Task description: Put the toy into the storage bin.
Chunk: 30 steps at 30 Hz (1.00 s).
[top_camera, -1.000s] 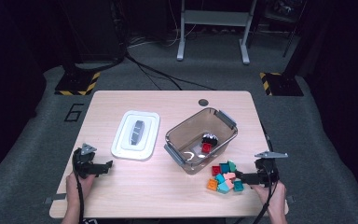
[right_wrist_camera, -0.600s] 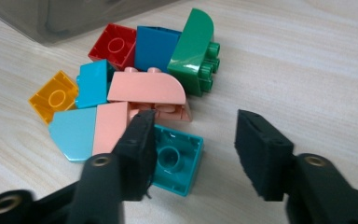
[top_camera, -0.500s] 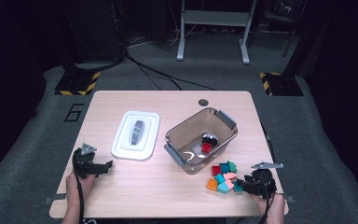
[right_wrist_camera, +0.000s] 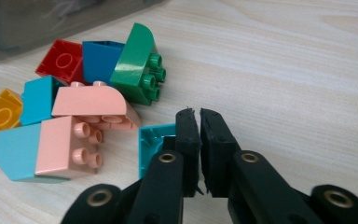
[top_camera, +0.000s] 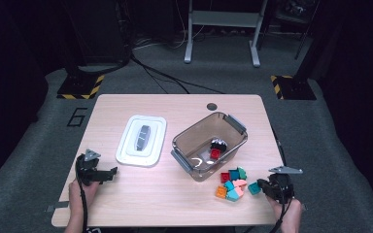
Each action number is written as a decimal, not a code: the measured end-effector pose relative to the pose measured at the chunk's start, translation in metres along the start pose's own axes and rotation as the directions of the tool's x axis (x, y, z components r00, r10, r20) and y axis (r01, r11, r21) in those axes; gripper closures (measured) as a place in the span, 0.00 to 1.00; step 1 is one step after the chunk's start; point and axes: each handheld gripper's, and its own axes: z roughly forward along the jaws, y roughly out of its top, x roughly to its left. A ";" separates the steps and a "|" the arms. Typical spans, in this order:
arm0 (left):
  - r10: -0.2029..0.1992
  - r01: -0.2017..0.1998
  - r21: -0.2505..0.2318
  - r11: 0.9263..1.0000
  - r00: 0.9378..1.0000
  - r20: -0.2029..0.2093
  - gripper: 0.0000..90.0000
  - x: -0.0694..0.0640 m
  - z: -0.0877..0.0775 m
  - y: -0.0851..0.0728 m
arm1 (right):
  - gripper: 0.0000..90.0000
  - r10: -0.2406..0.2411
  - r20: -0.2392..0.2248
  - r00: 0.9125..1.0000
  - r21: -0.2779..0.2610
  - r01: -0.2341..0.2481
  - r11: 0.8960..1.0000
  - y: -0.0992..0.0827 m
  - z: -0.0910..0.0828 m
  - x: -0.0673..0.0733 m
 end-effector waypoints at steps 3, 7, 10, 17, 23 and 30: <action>0.000 0.000 0.000 1.000 1.000 0.000 0.00 0.000 0.000 0.000 | 0.77 -0.026 -0.021 0.999 -0.026 0.026 0.999 0.002 -0.003 0.000; -0.001 0.001 0.000 1.000 1.000 0.000 0.00 0.000 0.000 0.000 | 0.58 -0.063 -0.030 0.998 -0.020 0.063 0.998 0.001 -0.006 0.009; 0.000 0.000 -0.001 1.000 1.000 -0.001 0.00 0.000 0.000 0.000 | 0.43 -0.078 -0.046 0.996 0.000 0.078 0.997 0.000 -0.003 0.017; 0.001 -0.001 -0.001 1.000 1.000 -0.001 0.00 0.000 0.000 0.000 | 0.50 -0.096 -0.014 0.995 0.029 0.096 0.995 -0.003 0.005 0.016; 0.001 -0.001 -0.001 1.000 1.000 -0.001 0.00 0.000 0.000 0.000 | 0.64 -0.088 -0.001 0.996 0.055 0.088 0.995 -0.006 0.007 0.013; 0.001 -0.001 -0.001 1.000 1.000 -0.001 0.00 0.000 0.000 0.000 | 0.66 -0.059 0.004 0.998 0.017 0.059 0.998 -0.006 0.003 0.009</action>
